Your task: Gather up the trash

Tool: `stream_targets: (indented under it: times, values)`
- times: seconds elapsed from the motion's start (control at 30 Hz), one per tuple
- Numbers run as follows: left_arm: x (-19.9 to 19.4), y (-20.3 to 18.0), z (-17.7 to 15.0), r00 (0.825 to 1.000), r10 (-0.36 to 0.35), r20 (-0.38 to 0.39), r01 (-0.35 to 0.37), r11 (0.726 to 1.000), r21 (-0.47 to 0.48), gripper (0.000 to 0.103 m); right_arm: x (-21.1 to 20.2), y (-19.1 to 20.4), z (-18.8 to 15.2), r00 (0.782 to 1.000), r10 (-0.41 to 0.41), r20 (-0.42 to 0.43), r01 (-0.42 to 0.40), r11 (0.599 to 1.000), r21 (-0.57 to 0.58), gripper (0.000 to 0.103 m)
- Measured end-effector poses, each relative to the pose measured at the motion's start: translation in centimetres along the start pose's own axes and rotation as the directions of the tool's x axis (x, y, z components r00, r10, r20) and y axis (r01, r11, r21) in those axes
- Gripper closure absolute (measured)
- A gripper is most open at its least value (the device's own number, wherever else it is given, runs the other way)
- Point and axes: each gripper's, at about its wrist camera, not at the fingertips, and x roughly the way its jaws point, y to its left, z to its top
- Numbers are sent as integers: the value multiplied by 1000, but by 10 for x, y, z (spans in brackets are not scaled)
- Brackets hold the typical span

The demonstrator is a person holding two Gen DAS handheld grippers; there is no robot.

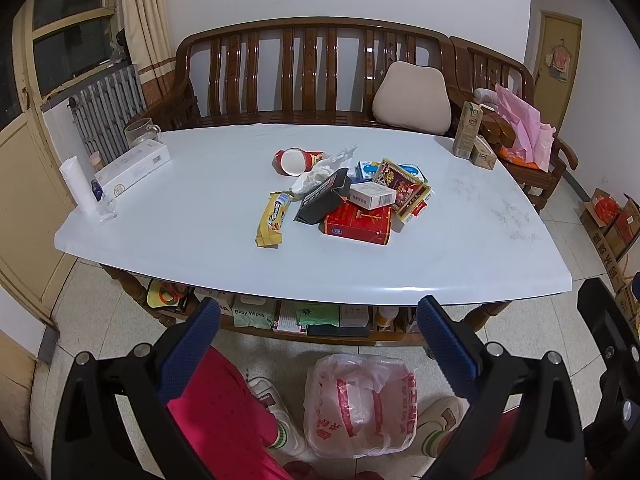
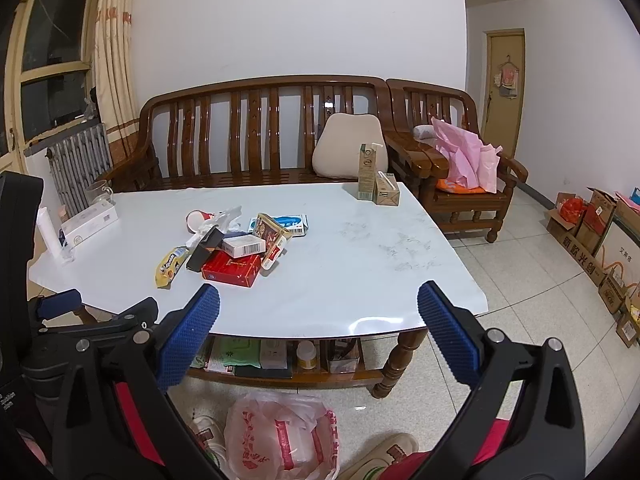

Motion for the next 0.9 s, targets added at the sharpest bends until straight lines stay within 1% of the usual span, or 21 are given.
stream_targets:
  times: [0.63,0.9]
  values:
    - [0,4,-1,1000,2,-6,-2,1000,0,7,0,4,-2,1000,9,-3,-9,1000,-5,6]
    - [1,7,2,1000,7,-10,-7,1000,2,7,2,7,3,1000,30,-3,-30,999,-13,6]
